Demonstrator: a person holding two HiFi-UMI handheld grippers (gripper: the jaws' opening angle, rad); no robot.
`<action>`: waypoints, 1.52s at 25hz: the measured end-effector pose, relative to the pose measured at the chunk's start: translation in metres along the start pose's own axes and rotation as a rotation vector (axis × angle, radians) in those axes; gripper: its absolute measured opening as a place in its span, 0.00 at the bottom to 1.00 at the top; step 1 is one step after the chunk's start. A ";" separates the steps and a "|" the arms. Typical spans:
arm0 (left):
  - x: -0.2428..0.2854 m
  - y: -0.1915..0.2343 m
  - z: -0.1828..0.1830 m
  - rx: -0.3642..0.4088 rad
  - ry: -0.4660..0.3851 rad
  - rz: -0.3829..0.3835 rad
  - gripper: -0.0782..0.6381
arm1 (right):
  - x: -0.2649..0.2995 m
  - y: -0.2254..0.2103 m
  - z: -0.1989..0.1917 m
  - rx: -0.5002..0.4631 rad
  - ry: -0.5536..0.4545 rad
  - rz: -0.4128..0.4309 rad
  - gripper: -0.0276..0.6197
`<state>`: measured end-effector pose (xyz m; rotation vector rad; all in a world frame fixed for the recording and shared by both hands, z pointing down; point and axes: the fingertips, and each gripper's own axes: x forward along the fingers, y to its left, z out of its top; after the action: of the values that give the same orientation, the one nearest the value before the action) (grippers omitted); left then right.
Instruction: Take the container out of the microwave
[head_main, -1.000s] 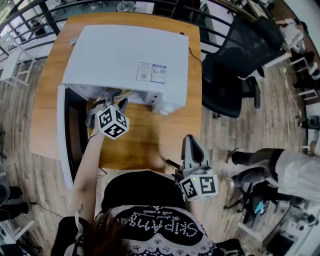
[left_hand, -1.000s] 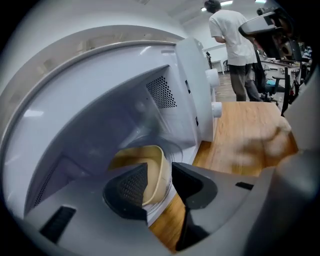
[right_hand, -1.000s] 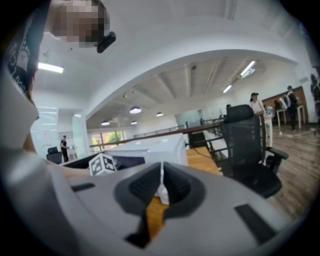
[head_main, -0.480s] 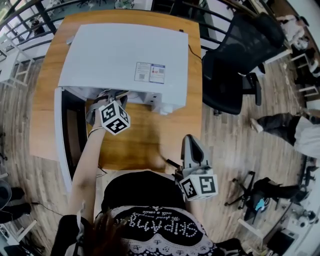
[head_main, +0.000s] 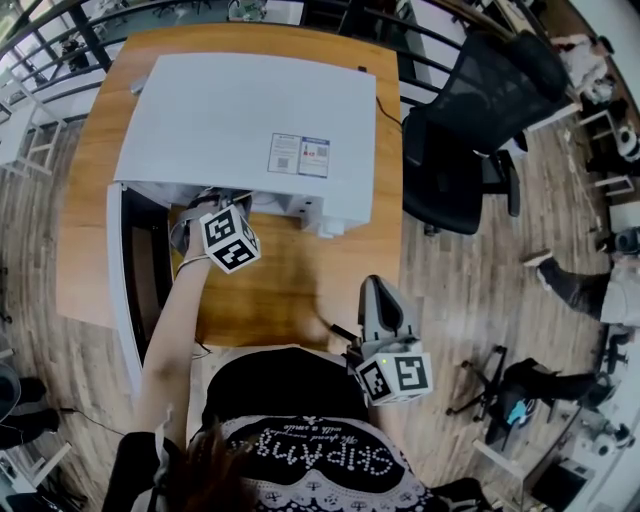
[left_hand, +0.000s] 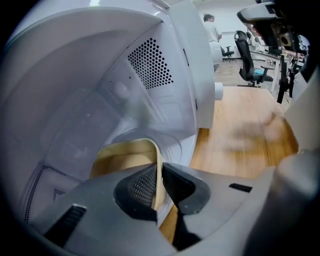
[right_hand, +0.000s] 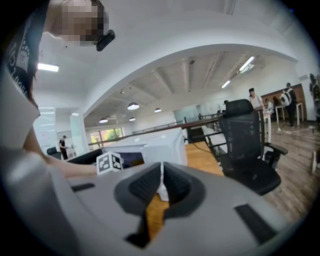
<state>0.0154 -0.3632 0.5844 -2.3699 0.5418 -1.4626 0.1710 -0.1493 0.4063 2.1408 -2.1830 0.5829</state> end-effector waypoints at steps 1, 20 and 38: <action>0.000 0.000 0.000 0.003 0.000 -0.005 0.19 | 0.001 0.000 0.000 -0.001 0.001 0.002 0.10; -0.012 -0.006 0.002 0.075 0.005 -0.002 0.16 | -0.006 -0.001 -0.003 0.011 0.003 -0.010 0.10; -0.059 -0.034 0.003 0.052 -0.017 0.009 0.16 | -0.021 -0.005 0.004 0.001 -0.026 0.018 0.10</action>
<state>-0.0008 -0.3057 0.5512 -2.3348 0.5029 -1.4340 0.1779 -0.1297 0.3980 2.1433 -2.2172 0.5604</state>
